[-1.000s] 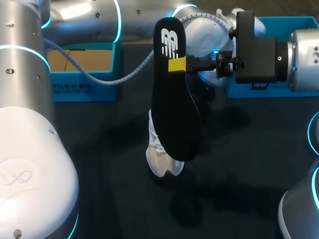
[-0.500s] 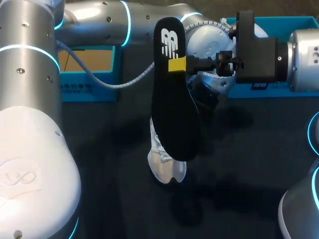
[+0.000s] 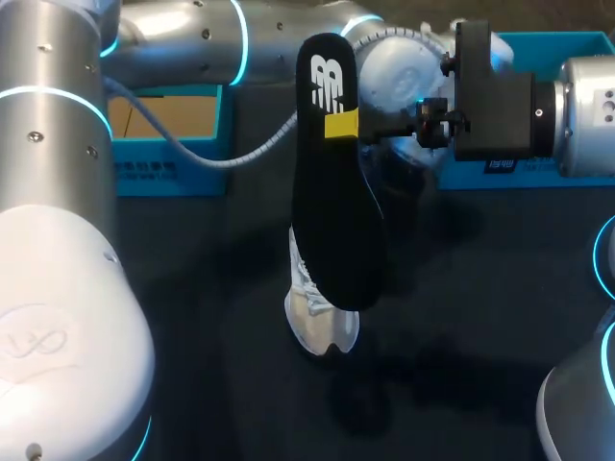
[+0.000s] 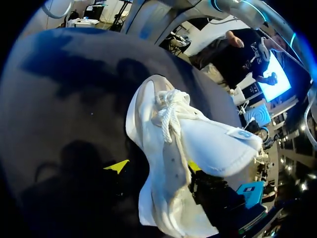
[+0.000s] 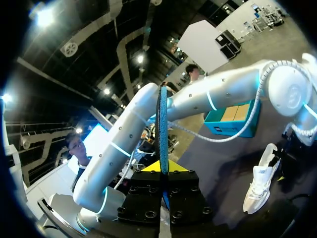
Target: Take the shoe out of the shoebox, open the shoe tongue, remove and reinsert the insole, then place the shoe into the shoebox
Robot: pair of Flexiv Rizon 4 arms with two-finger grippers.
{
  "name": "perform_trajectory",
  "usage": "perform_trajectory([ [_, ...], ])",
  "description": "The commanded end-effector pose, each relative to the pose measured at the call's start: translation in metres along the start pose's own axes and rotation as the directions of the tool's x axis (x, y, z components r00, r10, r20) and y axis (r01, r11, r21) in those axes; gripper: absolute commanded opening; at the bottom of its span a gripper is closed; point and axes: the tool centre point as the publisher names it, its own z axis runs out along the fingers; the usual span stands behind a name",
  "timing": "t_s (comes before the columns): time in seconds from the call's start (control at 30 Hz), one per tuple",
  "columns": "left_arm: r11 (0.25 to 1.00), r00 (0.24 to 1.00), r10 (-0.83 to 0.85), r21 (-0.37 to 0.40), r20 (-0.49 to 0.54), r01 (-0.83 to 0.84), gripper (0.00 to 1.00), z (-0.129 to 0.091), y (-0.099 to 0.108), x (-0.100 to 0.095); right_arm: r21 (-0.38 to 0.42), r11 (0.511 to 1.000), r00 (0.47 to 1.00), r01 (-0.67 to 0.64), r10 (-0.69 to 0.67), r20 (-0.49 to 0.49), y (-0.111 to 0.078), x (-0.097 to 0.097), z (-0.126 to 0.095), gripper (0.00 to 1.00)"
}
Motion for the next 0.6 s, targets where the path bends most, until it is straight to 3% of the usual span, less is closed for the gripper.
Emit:
perform_trajectory([
  [0.03,1.0,0.996,-0.009,-0.019,0.088,0.011,1.0,-0.025,0.001,0.023,-0.002,1.0,1.0,-0.001,0.001,0.0,0.0,0.0,0.004,0.0],
  [0.3,1.0,0.977,0.009,-0.029,0.213,-0.003,1.0,-0.062,0.006,0.037,-0.002,1.0,1.0,-0.001,0.001,0.0,0.0,0.0,0.004,0.0],
  [0.6,1.0,0.941,0.019,-0.026,0.338,-0.011,1.0,-0.081,0.007,0.055,-0.027,0.998,0.997,-0.063,0.063,0.033,0.013,-0.013,-0.001,0.0],
])
